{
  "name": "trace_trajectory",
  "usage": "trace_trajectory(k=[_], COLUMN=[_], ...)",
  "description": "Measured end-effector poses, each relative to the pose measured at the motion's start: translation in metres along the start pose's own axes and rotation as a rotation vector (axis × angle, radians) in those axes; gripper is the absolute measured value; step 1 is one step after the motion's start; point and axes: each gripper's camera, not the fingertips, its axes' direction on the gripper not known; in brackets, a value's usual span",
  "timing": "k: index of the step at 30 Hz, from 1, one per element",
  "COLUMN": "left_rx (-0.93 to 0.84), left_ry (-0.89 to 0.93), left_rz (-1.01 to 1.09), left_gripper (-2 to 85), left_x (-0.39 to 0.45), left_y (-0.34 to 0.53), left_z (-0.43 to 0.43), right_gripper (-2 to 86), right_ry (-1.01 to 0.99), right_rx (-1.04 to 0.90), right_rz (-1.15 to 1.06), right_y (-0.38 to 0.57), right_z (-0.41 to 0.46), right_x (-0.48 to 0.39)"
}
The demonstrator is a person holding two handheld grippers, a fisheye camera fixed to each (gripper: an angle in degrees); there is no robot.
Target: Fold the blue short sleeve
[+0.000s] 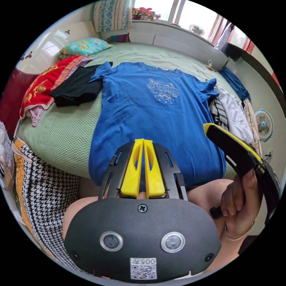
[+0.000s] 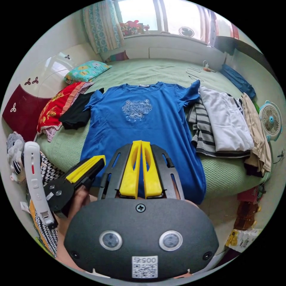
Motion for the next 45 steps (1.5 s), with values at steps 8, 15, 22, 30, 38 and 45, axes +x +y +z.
trace_trajectory(k=[8, 15, 22, 30, 38, 45], left_rx=[0.266, 0.054, 0.093, 0.017, 0.058, 0.024], left_ry=[0.08, 0.096, 0.098, 0.131, 0.088, 0.174], left_rz=[0.092, 0.036, 0.033, 0.088, 0.051, 0.056], left_gripper=[-0.3, -0.2, -0.3, -0.3, -0.3, -0.5], left_x=[-0.003, -0.024, -0.044, -0.059, -0.092, -0.127], left_y=[-0.093, -0.145, -0.175, -0.183, -0.188, -0.195], left_z=[-0.086, 0.011, 0.007, 0.028, 0.031, 0.051], right_gripper=[-1.1, -1.1, -1.1, -1.1, -0.8, -1.0], right_ry=[-0.094, -0.086, -0.051, -0.005, -0.01, 0.015], right_rx=[0.038, -0.026, -0.08, -0.069, 0.017, 0.032], right_rz=[0.034, 0.082, 0.045, -0.018, -0.081, -0.191], right_y=[-0.004, -0.021, -0.04, -0.051, -0.118, -0.205], right_z=[-0.004, 0.01, 0.026, 0.031, -0.01, 0.043], right_x=[0.023, 0.036, 0.029, 0.012, -0.005, -0.021])
